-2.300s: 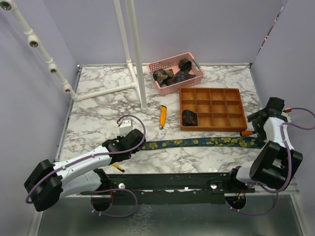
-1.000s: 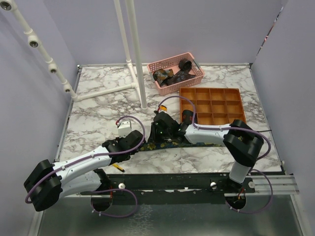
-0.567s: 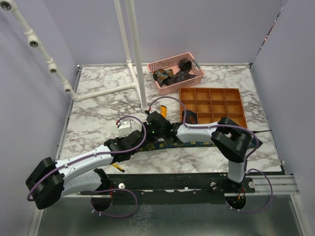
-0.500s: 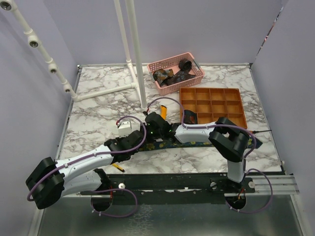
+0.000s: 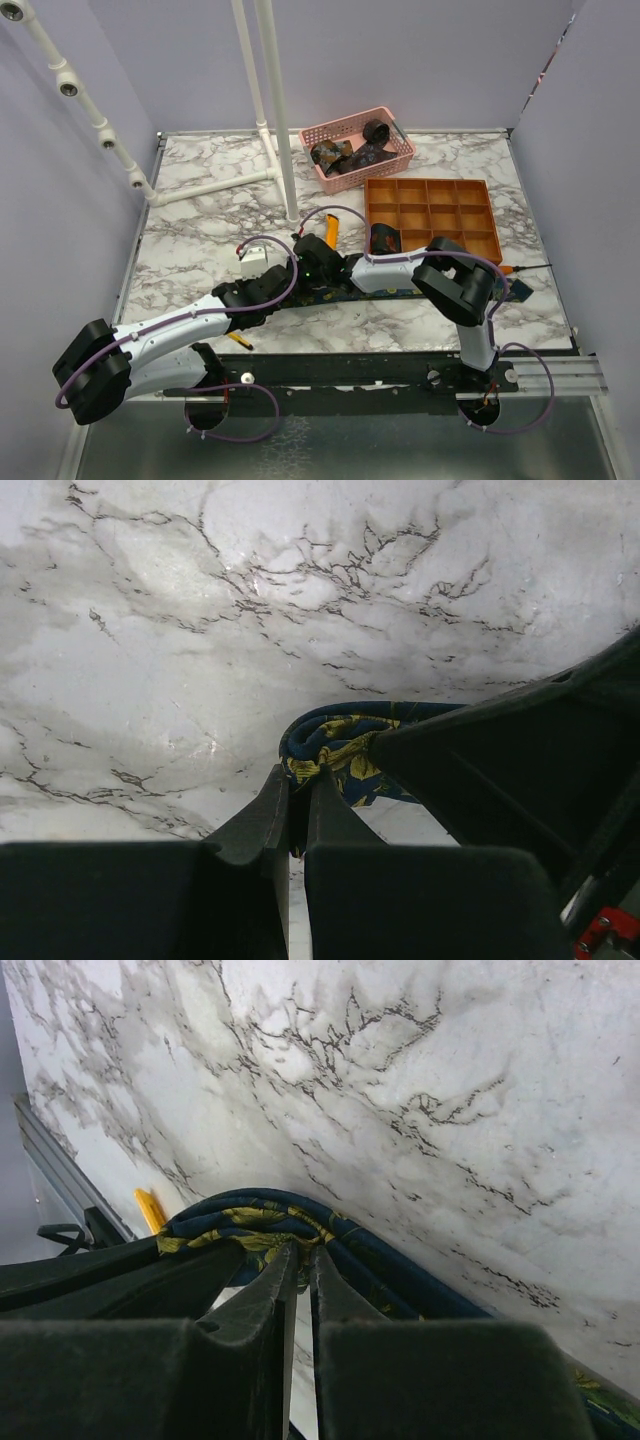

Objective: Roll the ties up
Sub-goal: Roll the tie at the center of the board.

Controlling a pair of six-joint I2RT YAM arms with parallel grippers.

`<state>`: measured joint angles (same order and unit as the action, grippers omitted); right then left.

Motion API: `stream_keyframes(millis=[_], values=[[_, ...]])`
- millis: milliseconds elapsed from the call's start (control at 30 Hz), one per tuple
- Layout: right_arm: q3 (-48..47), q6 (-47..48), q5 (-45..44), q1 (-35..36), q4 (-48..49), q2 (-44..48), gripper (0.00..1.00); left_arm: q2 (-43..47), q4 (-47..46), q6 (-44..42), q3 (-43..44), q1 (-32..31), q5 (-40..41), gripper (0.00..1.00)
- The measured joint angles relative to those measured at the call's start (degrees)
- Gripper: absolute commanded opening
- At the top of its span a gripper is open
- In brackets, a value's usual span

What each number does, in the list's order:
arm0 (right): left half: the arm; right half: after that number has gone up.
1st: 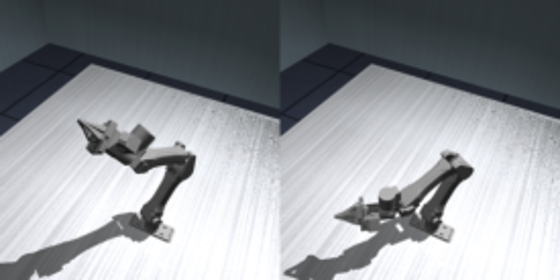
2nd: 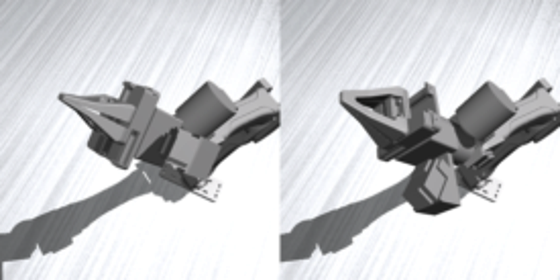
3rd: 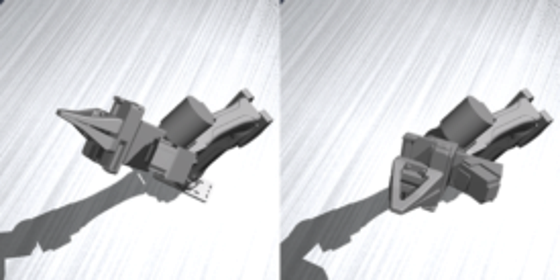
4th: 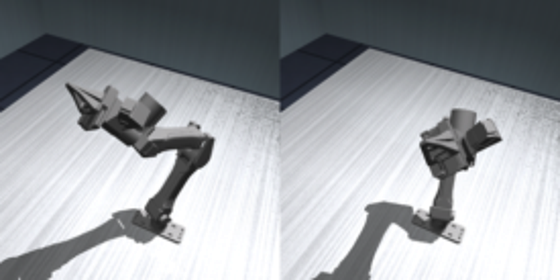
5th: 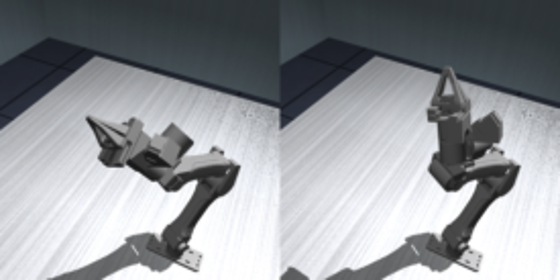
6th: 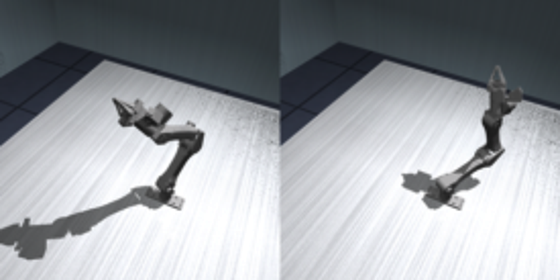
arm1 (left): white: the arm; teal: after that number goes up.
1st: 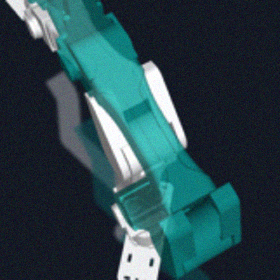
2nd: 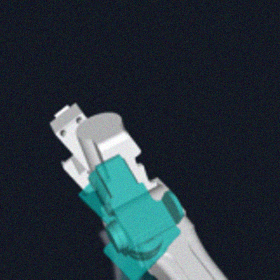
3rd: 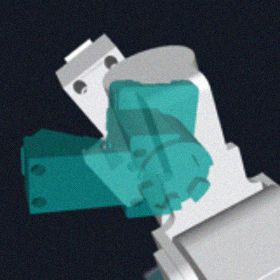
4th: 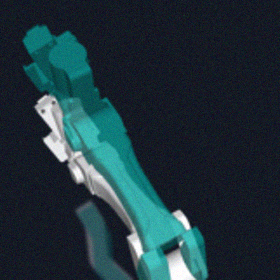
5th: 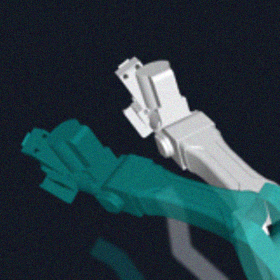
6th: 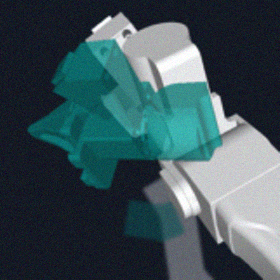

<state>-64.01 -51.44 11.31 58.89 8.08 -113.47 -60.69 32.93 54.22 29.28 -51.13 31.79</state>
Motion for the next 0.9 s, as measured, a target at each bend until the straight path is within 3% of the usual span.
stream_keyframes(millis=[633, 900], values=[[1.5, -5.6, 4.0, -0.1, 9.8, -4.0, 0.06, 1.4, 0.6, -2.2, 2.1, -0.2, -6.4, 0.0], [7.0, -7.8, 6.4, -0.5, 21.0, -4.5, 0.07, 0.2, -0.2, -4.2, 2.3, -1.7, -7.6, 0.0]])
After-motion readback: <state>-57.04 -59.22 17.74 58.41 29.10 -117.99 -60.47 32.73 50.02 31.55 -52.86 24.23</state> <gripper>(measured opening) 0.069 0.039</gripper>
